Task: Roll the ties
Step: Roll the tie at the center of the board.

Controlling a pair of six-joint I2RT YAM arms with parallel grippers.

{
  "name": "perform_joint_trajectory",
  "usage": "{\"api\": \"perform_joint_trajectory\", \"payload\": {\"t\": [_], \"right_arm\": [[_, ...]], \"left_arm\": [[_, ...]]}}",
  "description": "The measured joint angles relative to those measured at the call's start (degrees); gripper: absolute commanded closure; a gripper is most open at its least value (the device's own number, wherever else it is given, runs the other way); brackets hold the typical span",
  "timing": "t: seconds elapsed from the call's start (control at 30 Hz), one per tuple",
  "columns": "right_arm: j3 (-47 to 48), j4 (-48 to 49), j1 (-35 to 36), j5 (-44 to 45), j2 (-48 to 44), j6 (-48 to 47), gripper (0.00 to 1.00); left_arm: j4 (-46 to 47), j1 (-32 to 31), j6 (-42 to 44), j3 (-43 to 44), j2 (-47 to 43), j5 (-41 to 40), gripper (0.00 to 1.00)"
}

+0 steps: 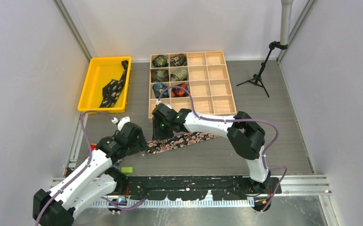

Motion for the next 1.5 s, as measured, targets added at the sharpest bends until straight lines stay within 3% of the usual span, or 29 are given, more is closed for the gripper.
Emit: {"api": "perform_joint_trajectory", "payload": {"t": [0.73,1.5], "right_arm": [[0.66,0.96,0.22,-3.5,3.89,-2.05,0.73],[-4.7,7.04,0.07,-3.37,3.39,-1.75,0.76]], "left_arm": [[4.44,0.61,-1.16,-3.96,-2.54,3.58,0.28],[14.6,4.42,-0.76,-9.94,-2.29,9.9,0.32]]}}
